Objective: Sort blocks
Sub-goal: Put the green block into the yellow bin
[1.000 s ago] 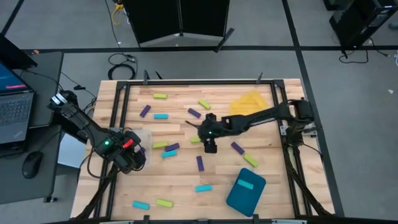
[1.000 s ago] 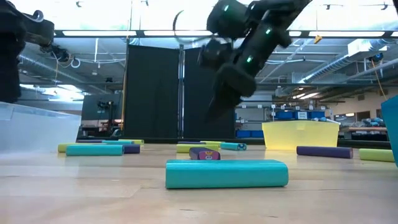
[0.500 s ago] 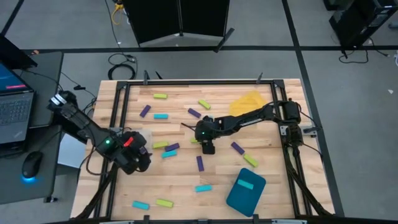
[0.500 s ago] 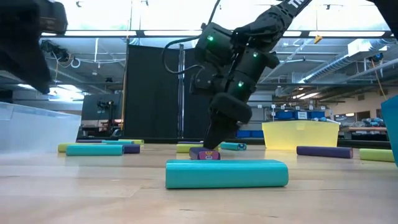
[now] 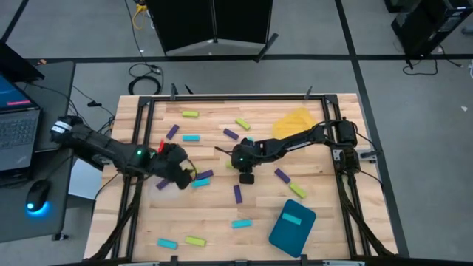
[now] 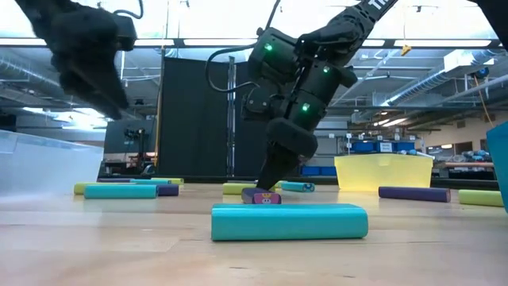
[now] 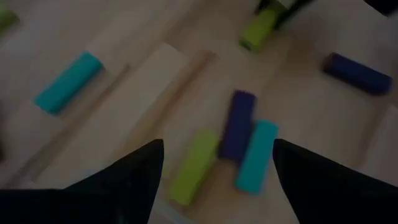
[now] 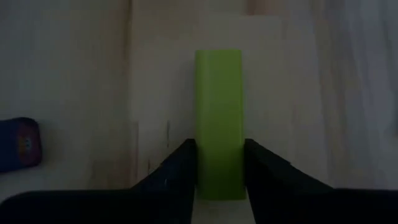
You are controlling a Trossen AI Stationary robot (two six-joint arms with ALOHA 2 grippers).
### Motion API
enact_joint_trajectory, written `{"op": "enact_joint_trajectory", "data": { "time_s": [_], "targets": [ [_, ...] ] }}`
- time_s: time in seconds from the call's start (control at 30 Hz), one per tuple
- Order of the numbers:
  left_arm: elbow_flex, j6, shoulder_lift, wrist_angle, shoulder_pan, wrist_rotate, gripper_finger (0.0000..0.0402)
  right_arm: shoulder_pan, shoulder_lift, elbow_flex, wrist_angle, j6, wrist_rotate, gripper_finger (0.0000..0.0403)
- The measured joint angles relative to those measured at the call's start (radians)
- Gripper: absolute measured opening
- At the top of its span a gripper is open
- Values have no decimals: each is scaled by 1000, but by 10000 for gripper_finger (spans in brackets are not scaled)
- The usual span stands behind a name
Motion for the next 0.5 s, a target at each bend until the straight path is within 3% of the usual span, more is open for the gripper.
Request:
{"op": "enact_joint_trajectory", "data": {
  "time_s": [0.3, 0.5],
  "targets": [
    [0, 224, 0, 89, 213, 33, 277, 4, -186, -2, -25, -1, 147, 116],
    [1, 392, 17, 189, 376, 105, 253, 27, -415, 0, -188, 77, 398, 116]
  ]
}}
